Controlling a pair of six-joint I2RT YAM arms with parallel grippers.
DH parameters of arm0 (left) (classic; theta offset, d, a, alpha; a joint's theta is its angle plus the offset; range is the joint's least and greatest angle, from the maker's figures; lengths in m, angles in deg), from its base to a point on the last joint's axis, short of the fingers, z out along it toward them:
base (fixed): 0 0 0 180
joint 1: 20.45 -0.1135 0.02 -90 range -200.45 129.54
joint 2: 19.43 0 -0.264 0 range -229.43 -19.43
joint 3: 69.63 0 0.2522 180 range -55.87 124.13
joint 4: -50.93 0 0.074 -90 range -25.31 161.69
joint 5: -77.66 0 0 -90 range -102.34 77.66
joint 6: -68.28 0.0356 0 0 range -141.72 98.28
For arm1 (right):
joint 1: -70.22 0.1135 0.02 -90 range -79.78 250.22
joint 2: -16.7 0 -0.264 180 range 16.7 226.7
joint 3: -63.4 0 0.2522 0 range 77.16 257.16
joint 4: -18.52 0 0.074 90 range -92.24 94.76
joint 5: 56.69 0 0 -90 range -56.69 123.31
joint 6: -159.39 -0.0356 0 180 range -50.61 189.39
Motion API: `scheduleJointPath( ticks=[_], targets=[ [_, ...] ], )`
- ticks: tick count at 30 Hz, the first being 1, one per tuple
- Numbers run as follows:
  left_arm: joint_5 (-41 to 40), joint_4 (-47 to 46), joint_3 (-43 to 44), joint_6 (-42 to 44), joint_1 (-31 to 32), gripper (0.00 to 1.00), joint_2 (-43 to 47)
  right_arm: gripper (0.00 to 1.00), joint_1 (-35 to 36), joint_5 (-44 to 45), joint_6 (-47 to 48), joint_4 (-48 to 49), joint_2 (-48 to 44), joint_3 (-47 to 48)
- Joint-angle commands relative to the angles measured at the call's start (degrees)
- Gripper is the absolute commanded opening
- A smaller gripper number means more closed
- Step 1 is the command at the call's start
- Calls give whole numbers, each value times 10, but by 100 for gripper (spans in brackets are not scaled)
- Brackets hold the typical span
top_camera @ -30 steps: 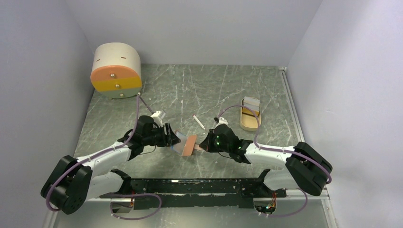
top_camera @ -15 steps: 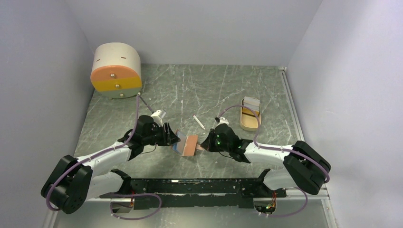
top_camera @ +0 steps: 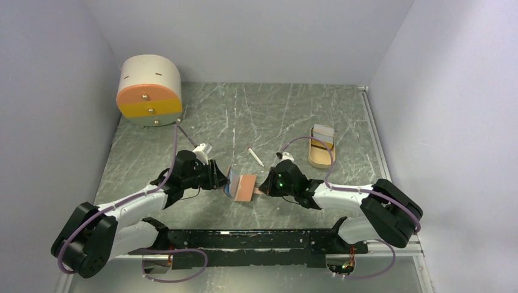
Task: Put the credit cards into the card holder
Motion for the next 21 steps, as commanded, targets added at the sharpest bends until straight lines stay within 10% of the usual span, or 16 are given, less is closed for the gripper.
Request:
scheduleJointPath(
  ticks=[1,10,17,21],
  targets=[
    [-6,-20,-1,6,-2,41,-1,0,-4,-1,3,13,0,-6],
    [-8,-16,-1,8,-3,38,5,0,-4,10,9,-2,-1,-5],
    [32,-47,5,-11,-2,20,-6,42,-4,45,-2,-142,-62,70],
    [41,-23,22,-25,-3,9,-17,45,-4,24,-3,-195,-108,108]
  ],
)
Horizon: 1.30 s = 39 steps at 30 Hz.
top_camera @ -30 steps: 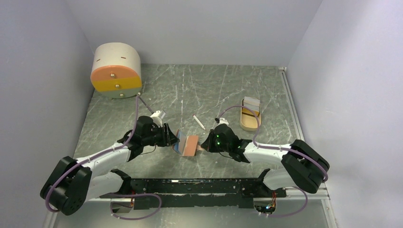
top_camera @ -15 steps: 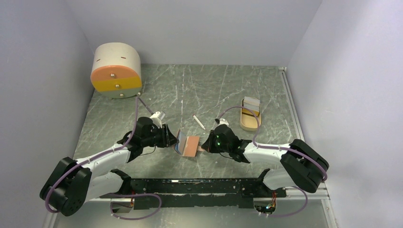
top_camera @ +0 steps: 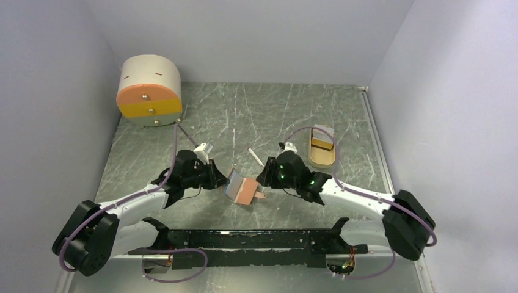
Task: Put the credit cards into the card holder
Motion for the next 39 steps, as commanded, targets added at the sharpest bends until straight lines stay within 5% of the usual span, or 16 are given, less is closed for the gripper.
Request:
scheduleJointPath(
  ticks=[1,7,12,17,20,23,39],
  targets=[
    [23,8,28,-16,-2,9,-12,44,-1,-22,-9,-49,-52,46],
    [19,49,52,-31,-2,9,0,44,44,-38,-46,31,-26,66],
    [-18,95,61,-46,-1,9,34,60,67,-50,-61,103,65,69],
    [-30,115,46,-72,-1,9,54,63,68,-84,-61,198,137,54],
    [-33,123,35,-77,-1,9,70,37,69,-71,-51,187,163,53],
    [-9,83,11,-74,-1,12,81,27,68,-68,-47,197,178,43],
    [0,94,22,-23,-2,26,45,18,62,-55,-40,198,200,15]
  ],
)
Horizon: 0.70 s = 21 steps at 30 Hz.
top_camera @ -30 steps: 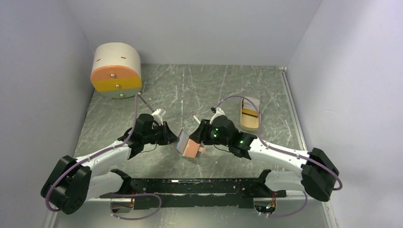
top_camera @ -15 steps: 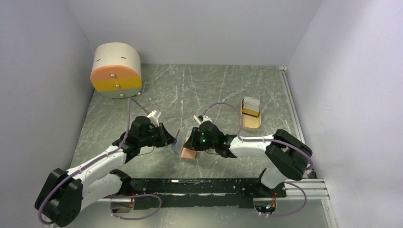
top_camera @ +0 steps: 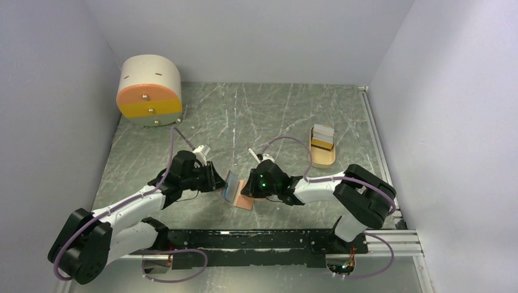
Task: Put the credit cards into the card holder
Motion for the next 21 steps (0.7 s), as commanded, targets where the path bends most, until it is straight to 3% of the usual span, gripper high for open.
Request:
scheduleJointPath(
  ticks=[1,9,13,21],
  targets=[
    [9,-7,9,19,-2,27,9,18,-2,11,9,7,-2,-5],
    [11,1,13,26,-2,32,21,16,-2,24,19,-11,0,3],
    [8,10,16,30,-2,23,33,16,-2,32,20,-15,-3,0],
    [36,-17,20,34,-1,29,-4,16,-2,22,21,-9,-1,10]
  ],
)
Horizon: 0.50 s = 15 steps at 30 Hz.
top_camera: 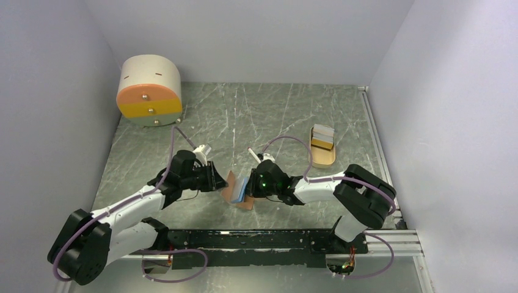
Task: Put the credit cards into the card holder
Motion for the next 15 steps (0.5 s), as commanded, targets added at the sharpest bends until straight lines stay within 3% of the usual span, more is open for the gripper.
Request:
scheduleJointPath(
  ticks=[1,15],
  targets=[
    [37,-26,17,12,-2,30,-23,16,-2,0,10,-2,-1,14],
    [63,-38,24,-4,-2,45,-6,18,0,-46,-1,13,14,70]
  ],
)
